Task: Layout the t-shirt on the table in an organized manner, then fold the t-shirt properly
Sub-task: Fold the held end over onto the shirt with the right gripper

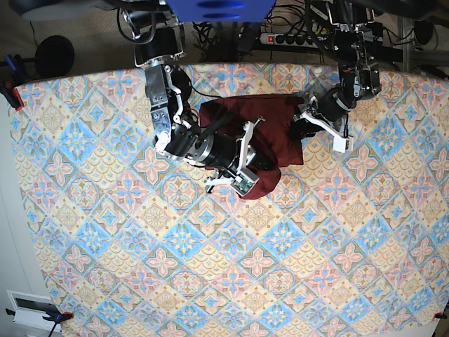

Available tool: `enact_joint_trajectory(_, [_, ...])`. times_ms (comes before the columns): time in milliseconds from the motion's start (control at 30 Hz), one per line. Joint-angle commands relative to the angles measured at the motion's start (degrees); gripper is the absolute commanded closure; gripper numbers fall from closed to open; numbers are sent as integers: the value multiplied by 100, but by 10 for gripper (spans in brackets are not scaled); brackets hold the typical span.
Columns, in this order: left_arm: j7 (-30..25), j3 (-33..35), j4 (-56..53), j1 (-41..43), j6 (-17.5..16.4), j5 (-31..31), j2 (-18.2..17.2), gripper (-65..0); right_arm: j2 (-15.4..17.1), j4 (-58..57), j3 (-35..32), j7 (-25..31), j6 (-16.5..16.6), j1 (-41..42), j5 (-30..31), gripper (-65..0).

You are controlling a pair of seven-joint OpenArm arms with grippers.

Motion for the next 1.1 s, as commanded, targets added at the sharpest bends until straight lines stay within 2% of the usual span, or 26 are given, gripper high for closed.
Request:
enact_joint_trajectory(0, [273,44,16,42,28,81,23,-209,-56,34,50,177,32,177,132,0])
enact_joint_trajectory(100, [282,44,24,42,28,63,6,-209,-56,-72,244,177,32,362,132,0])
enact_joint_trajectory(267, [291,44,24,42,28,63,-3,-209,-56,-221,200,124,32,379,132,-7])
enact_joint_trajectory(500, [282,44,24,16,19,63,6,-209,-56,-160,-407,-43,32,194,132,-127])
enact_joint_trajectory(700, [273,44,24,16,19,54,6,-209,-56,104,-424,-52,32,124,123,-136])
enact_joint_trajectory(933, [265,0,24,16,10,54,-21,-209,-47,1018,639,-61,32,124,185,-135])
enact_joint_trajectory(1067, [265,26,24,16,10,54,-12,-209,76,1097,1202,-61,32,36,185,-135])
